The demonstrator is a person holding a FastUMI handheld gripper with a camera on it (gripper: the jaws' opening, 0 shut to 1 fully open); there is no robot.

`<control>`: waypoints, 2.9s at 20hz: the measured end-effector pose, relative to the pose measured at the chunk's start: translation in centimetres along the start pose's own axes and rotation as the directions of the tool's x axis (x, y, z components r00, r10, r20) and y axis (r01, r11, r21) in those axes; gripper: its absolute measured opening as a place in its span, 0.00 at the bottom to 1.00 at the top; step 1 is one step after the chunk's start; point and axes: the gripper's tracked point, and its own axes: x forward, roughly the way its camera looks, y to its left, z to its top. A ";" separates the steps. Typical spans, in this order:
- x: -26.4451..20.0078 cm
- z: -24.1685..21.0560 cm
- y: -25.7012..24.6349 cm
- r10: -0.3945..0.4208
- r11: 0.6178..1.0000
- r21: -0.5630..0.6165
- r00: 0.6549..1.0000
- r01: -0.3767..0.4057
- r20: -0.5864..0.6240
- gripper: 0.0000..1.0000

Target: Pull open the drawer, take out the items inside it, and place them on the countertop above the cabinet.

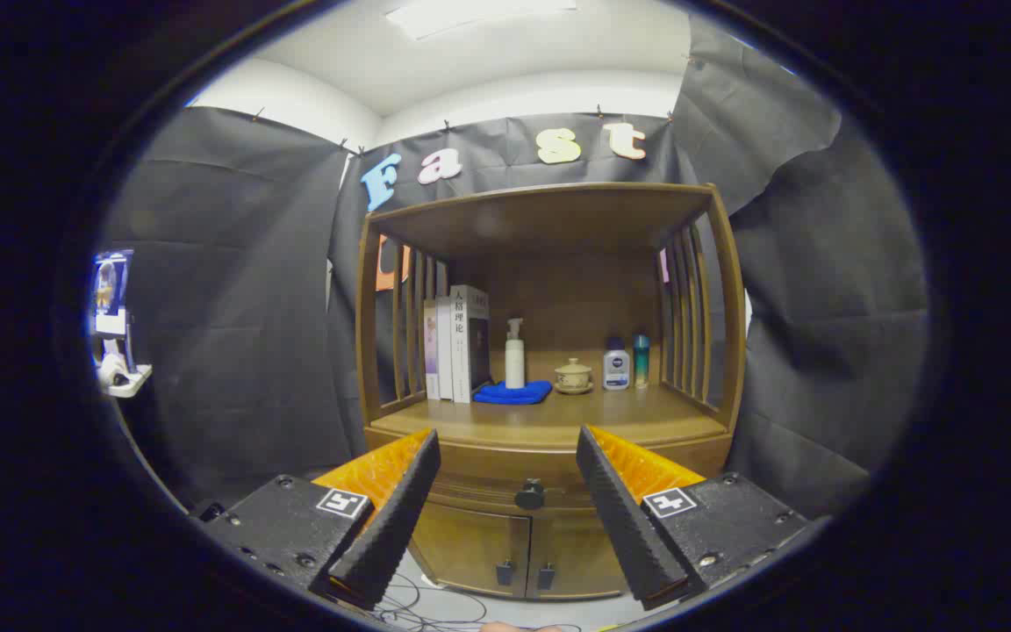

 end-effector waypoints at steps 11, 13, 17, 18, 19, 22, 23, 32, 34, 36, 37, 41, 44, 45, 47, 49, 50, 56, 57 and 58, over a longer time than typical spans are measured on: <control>1.0 -0.2 0.1 -0.010 1.000 0.001 1.000 0.010 -0.007 0.99; 1.5 -0.5 0.3 -0.011 1.000 -0.005 1.000 0.010 -0.006 0.99; 2.1 -1.1 0.6 -0.022 1.000 -0.012 1.000 0.022 -0.014 0.99; 2.4 -1.4 0.8 -0.021 1.000 -0.009 1.000 0.021 -0.018 0.99; 2.7 -1.7 0.6 -0.021 1.000 -0.007 1.000 0.021 -0.022 0.99; 3.9 -3.1 -0.1 -0.045 0.999 -0.006 0.998 0.044 -0.032 0.99; 4.6 -3.9 -0.2 -0.045 0.999 -0.009 0.998 0.044 -0.042 0.99; 9.0 -9.0 -1.0 -0.087 0.996 -0.026 0.987 0.084 -0.137 0.99; 10.7 -10.4 -1.2 -0.096 0.995 -0.028 0.982 0.093 -0.162 0.99; 12.1 -11.8 -1.4 -0.107 0.994 -0.017 0.976 0.106 -0.188 0.99; 12.6 -12.5 -1.8 -0.118 0.993 -0.008 0.972 0.118 -0.206 0.99; 16.1 -14.8 -2.9 -0.145 0.988 0.016 0.960 0.154 -0.241 0.89; 17.3 -15.7 -3.6 -0.159 0.985 0.019 0.951 0.170 -0.266 0.75; 17.4 -15.7 -3.4 -0.172 0.982 0.027 0.949 0.185 -0.265 0.76; 17.8 -16.2 -3.0 -0.183 0.981 0.013 0.945 0.193 -0.270 0.69; 17.8 -16.7 -2.7 -0.183 0.980 0.024 0.942 0.198 -0.281 0.60; 18.3 -16.9 -2.7 -0.188 0.978 0.036 0.939 0.206 -0.288 0.56; 17.2 -16.7 -3.1 -0.187 0.978 0.029 0.933 0.206 -0.308 0.37; 17.1 -16.7 -3.1 -0.190 0.978 0.022 0.931 0.207 -0.311 0.36; 16.6 -16.7 -3.0 -0.192 0.978 0.018 0.930 0.208 -0.313 0.36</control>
